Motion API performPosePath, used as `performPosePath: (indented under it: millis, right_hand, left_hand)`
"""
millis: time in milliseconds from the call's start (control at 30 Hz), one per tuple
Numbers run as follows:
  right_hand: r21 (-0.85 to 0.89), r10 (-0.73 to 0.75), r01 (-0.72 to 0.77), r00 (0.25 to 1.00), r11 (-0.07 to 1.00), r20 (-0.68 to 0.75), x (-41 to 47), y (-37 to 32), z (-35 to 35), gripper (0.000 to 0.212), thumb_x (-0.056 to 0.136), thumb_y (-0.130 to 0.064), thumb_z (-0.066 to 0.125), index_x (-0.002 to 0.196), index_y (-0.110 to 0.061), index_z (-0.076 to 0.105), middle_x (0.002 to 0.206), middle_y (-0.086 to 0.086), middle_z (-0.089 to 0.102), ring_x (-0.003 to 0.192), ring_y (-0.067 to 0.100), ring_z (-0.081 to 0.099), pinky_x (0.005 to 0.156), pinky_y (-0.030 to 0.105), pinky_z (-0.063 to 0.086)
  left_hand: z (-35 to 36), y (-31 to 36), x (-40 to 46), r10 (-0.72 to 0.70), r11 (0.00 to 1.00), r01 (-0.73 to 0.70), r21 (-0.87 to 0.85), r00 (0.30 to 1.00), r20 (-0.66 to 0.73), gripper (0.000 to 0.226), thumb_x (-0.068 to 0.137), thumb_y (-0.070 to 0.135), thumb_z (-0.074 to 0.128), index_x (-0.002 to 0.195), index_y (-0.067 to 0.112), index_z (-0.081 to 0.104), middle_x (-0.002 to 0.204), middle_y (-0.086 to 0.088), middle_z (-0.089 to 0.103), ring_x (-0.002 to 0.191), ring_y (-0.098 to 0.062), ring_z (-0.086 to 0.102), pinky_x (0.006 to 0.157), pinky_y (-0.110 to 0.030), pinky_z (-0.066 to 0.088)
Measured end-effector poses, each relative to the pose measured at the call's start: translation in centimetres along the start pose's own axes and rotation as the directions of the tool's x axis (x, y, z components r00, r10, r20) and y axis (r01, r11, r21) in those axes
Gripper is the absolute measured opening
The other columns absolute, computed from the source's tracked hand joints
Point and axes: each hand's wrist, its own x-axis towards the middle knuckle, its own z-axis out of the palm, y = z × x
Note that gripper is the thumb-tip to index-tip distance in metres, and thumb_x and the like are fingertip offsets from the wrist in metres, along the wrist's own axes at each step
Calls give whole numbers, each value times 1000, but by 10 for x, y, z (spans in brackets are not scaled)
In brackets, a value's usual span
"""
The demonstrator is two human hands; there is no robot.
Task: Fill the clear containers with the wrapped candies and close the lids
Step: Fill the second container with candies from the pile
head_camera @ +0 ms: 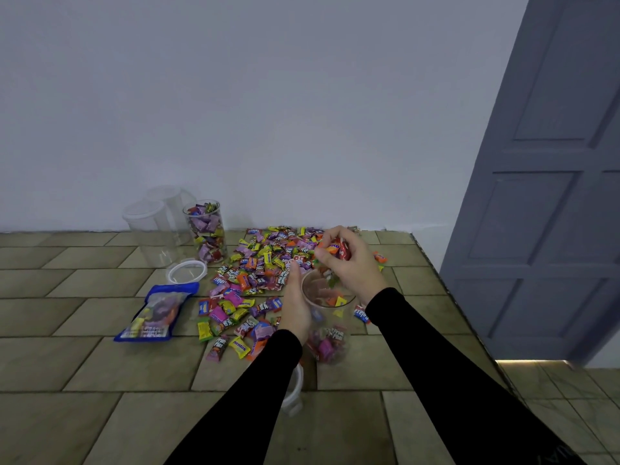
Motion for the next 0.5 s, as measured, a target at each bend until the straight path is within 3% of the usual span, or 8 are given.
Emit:
performPosePath:
  millis: [33, 100, 200, 267, 333, 400, 433, 500]
  right_hand:
    - [-20, -4, 4, 1000, 1000, 16, 0, 1, -1, 30, 84, 1, 67, 74, -22, 50, 78, -7, 50, 67, -2, 49, 68, 13, 41]
    - [-35, 5, -4, 999, 999, 33, -1, 4, -3, 31, 82, 1, 66, 72, -22, 47, 76, -6, 50, 66, 2, 52, 69, 20, 44]
    - [28, 55, -57, 997, 998, 48, -1, 7, -2, 25, 74, -10, 66, 65, -21, 45, 67, -9, 47, 65, 12, 51, 68, 33, 46]
    - [38, 66, -68, 996, 997, 54, -2, 7, -1, 22, 70, -12, 67, 64, -18, 47, 65, -9, 46, 63, 12, 47, 66, 29, 42]
    - [15, 60, -62, 996, 998, 66, -4, 7, 0, 17, 67, -15, 69, 65, -17, 52, 65, -10, 50, 62, 12, 48, 64, 27, 42]
    - [-18, 55, -54, 996, 998, 72, -5, 7, 2, 13, 67, -18, 72, 65, -20, 59, 70, -11, 51, 65, 13, 49, 62, 27, 43]
    - [-47, 49, -46, 996, 998, 73, -5, 6, 2, 11, 67, -20, 73, 66, -21, 62, 73, -10, 49, 68, 14, 48, 61, 26, 43]
    - [-110, 46, -37, 996, 993, 76, -6, 3, 4, 7, 67, -24, 72, 71, -20, 69, 77, -7, 47, 72, 11, 48, 65, 20, 40]
  left_hand:
    - [1, 1, -1, -2, 1000, 2, -5, 1000, 9, 84, 81, 74, 44, 101, -5, 68, 100, -32, 62, 82, -38, 62, 76, -52, 51]
    - [2, 1, 0, -9, 1000, 9, 4, 1000, 8, 82, 87, 69, 36, 100, -6, 67, 95, -28, 65, 77, -33, 63, 67, -42, 55]
    - [-2, -1, 3, 8, 998, -11, 61, 999, 46, 80, 76, 77, 41, 91, 6, 75, 90, -19, 72, 73, -31, 65, 60, -35, 50]
    - [-2, -2, 2, -6, 994, 1, 107, 999, 49, 81, 76, 79, 37, 87, 8, 75, 88, -18, 71, 70, -30, 64, 56, -32, 48]
    - [-2, -1, 2, 13, 994, -19, 106, 999, 51, 87, 80, 78, 37, 96, 1, 72, 93, -27, 66, 72, -30, 61, 56, -33, 50]
    - [-2, -1, 1, 32, 997, -35, 72, 998, 53, 89, 79, 78, 44, 103, -5, 68, 105, -36, 60, 84, -34, 60, 69, -38, 53]
    - [-2, -2, 2, 35, 997, -38, 63, 998, 55, 85, 81, 76, 44, 103, -2, 69, 109, -39, 59, 89, -36, 61, 74, -42, 53]
    - [-2, -2, 3, 14, 997, -18, 69, 998, 63, 76, 83, 74, 41, 93, 6, 74, 101, -33, 65, 82, -31, 66, 69, -41, 54]
